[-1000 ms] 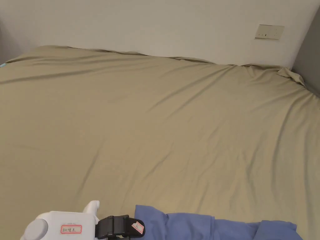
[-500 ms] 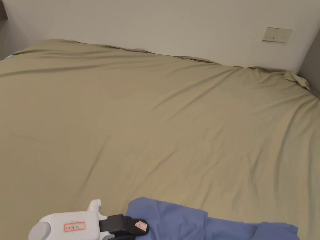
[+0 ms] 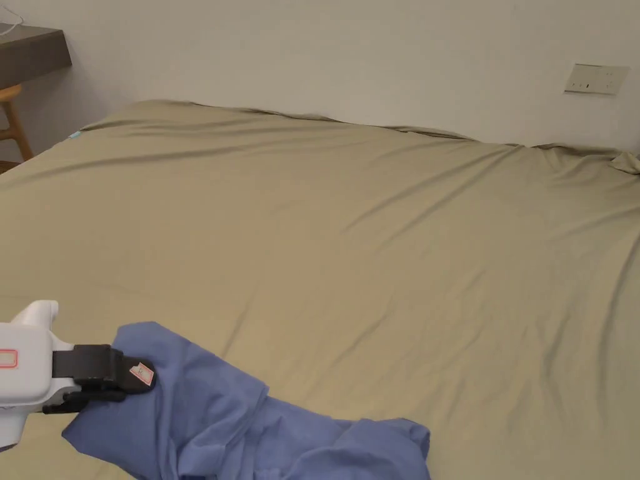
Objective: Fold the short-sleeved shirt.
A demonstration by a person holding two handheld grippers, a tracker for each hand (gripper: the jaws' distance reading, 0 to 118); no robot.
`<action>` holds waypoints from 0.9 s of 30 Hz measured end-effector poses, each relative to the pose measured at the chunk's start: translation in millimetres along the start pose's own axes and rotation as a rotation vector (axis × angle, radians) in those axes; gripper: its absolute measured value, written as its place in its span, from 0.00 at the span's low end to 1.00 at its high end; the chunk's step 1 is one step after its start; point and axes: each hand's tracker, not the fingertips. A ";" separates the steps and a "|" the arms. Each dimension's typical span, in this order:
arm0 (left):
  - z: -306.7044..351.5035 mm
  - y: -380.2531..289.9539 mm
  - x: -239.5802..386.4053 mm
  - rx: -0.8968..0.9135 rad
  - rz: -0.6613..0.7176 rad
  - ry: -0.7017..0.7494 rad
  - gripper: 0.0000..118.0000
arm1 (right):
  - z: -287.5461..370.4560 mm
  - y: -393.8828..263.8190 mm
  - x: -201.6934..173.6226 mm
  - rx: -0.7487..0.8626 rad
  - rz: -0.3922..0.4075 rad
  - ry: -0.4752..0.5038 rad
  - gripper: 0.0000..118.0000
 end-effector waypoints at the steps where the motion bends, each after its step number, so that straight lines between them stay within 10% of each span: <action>1: -1.1 0.2 11.7 0.001 -0.028 0.016 0.08 | -2.0 0.3 0.9 -0.003 -0.002 -0.003 0.04; 14: -167.2 -66.6 142.5 -0.352 -0.254 -0.163 0.08 | 16.2 -1.6 11.6 0.039 -0.066 0.041 0.04; 16: -189.0 -73.4 145.3 -0.428 -0.230 -0.216 0.24 | 19.0 -2.0 13.2 0.047 -0.060 0.022 0.04; 18: -200.0 -78.6 146.0 -0.450 -0.143 -0.279 0.76 | 20.0 -2.7 16.8 0.049 -0.062 0.011 0.04; 19: -199.2 -76.9 145.9 -0.438 -0.118 -0.312 0.85 | 20.3 -3.5 19.3 0.048 -0.070 0.011 0.04; 27: -148.9 -55.6 107.2 -0.234 -0.138 -0.427 0.85 | 12.3 -12.5 22.5 0.015 -0.087 0.007 0.04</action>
